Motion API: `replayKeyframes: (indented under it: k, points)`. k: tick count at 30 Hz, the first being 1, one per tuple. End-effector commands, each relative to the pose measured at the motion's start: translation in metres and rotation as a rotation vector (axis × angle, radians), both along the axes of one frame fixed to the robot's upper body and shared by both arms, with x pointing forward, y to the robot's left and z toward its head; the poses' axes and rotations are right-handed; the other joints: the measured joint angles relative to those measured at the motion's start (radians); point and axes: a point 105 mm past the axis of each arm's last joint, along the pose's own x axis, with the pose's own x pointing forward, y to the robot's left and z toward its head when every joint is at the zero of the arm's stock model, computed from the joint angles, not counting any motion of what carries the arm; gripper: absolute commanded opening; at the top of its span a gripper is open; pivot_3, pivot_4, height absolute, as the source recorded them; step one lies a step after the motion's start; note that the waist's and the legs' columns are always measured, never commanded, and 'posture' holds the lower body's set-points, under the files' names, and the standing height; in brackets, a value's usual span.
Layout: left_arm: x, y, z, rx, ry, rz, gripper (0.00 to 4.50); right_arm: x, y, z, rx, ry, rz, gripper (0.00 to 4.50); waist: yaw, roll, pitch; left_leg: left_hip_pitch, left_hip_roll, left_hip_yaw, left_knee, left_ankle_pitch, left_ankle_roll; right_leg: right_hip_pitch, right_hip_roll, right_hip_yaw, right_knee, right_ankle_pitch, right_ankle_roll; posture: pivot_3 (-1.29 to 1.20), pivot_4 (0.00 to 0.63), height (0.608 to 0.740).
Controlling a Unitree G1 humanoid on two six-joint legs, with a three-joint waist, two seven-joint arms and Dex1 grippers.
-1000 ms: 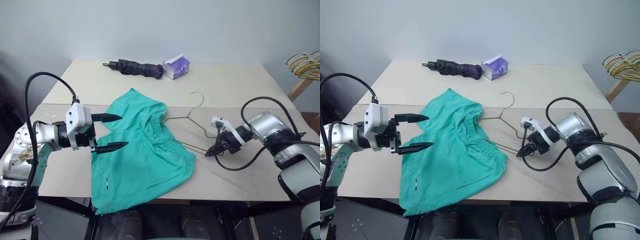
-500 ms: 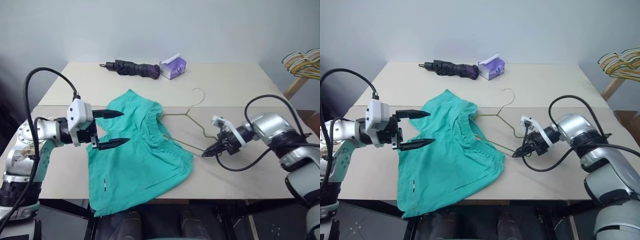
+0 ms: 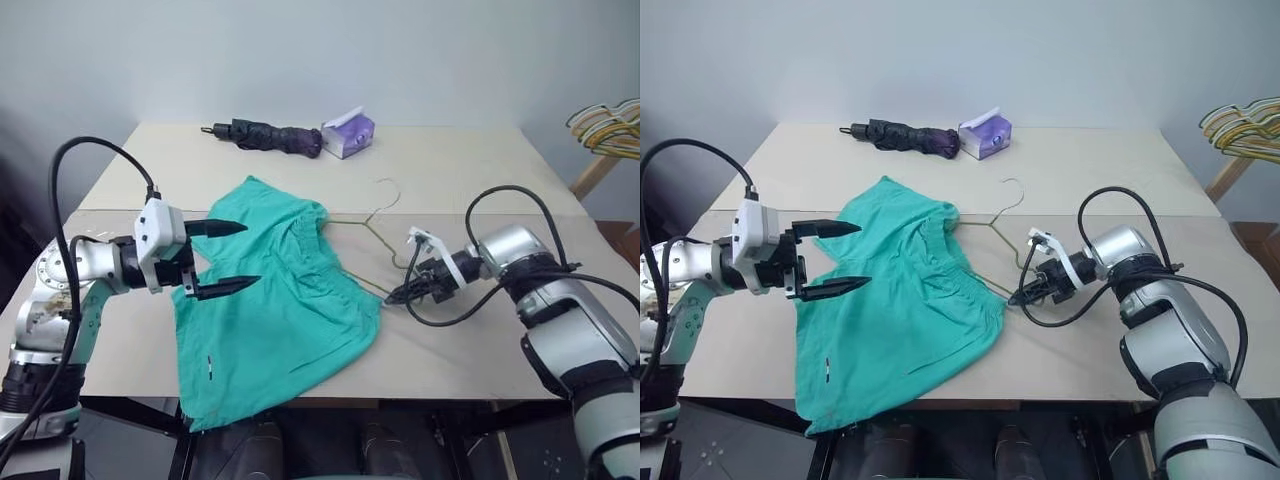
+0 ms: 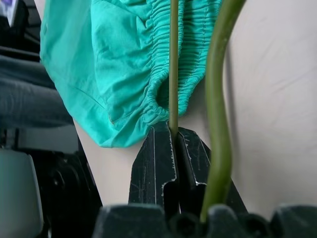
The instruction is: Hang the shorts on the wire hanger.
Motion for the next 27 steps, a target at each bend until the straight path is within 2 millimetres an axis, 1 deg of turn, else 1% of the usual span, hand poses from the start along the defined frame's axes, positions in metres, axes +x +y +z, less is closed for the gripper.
replayKeyframes:
  k: [1,3,4,8,11,13,17,19,21,25,27]
  points:
    - [0.002,-0.002,0.009,0.002,-0.048,-0.011,4.48,-0.004,0.0,0.016,0.058,-0.025,0.041,0.0,0.0,0.0,0.0,0.0,0.0,0.0,0.0,0.0,0.0,0.0,0.0,0.0,0.0,0.0,0.0,0.12,0.06,0.74]
    - [0.002,-0.003,0.009,0.001,-0.047,-0.012,4.48,-0.01,0.0,0.016,0.077,-0.016,0.06,0.0,0.001,0.0,0.0,0.0,0.0,0.0,0.0,0.0,0.0,0.0,0.0,0.0,0.0,0.0,0.0,0.12,0.062,0.74]
    - [0.003,-0.003,0.009,0.001,-0.046,-0.013,4.48,-0.01,0.0,0.016,0.091,-0.013,0.042,0.0,0.0,0.0,0.0,0.0,0.0,0.0,0.0,0.0,0.0,0.0,0.0,0.0,0.0,0.0,0.0,0.12,0.062,0.74]
    - [0.003,-0.003,0.008,0.003,-0.041,-0.021,4.48,0.002,0.001,0.014,0.118,-0.013,-0.102,0.0,-0.01,0.0,0.0,0.0,0.0,0.0,0.0,0.0,0.0,0.0,0.0,0.0,0.0,0.0,0.001,0.09,0.061,0.74]
    - [0.005,-0.004,0.009,0.005,-0.039,-0.031,4.48,-0.014,0.003,0.01,0.107,-0.001,-0.005,0.0,-0.013,0.0,0.0,0.001,0.0,0.0,0.0,0.0,0.0,0.0,0.0,0.0,0.0,0.0,0.001,0.08,0.061,0.74]
    - [0.007,-0.005,0.009,0.006,-0.04,-0.036,4.48,-0.019,0.004,0.007,0.097,0.007,0.016,0.0,-0.015,0.0,0.0,0.0,0.0,0.0,0.0,0.0,0.0,0.0,0.0,0.0,0.0,-0.001,0.001,0.07,0.062,0.74]
    - [0.01,-0.006,0.011,0.009,-0.044,-0.047,4.48,-0.027,0.004,0.013,0.109,-0.002,0.09,0.0,-0.022,0.0,0.0,0.0,0.0,0.0,0.0,0.0,0.0,0.0,0.0,0.0,0.0,-0.001,0.002,0.07,0.061,0.74]
    - [0.011,-0.007,0.012,0.009,-0.045,-0.048,4.48,-0.025,0.005,0.014,0.091,-0.018,0.105,0.0,-0.025,0.0,0.0,0.0,0.0,0.0,0.0,0.0,0.0,0.0,0.0,0.0,0.0,-0.001,0.002,0.07,0.061,0.74]
    - [0.01,-0.007,0.011,0.009,-0.046,-0.047,4.48,-0.018,0.008,0.012,0.063,-0.041,0.09,0.0,-0.032,0.0,0.0,0.0,0.0,0.0,0.0,0.0,0.0,0.0,0.0,0.0,0.0,-0.001,0.002,0.07,0.061,0.74]
    - [0.007,-0.004,0.01,0.011,-0.049,-0.034,4.48,-0.015,0.013,-0.004,-0.066,-0.095,0.172,0.0,-0.041,0.0,0.0,0.001,0.001,0.0,0.0,0.0,0.0,0.0,0.001,0.0,0.001,-0.001,0.002,0.1,0.06,0.74]
    - [0.006,-0.003,0.01,0.012,-0.049,-0.029,4.48,-0.011,0.017,-0.004,-0.067,-0.108,0.181,0.0,-0.039,0.0,0.0,0.0,0.0,0.0,0.0,0.0,0.0,0.0,0.001,0.0,0.001,-0.001,0.002,0.1,0.06,0.74]
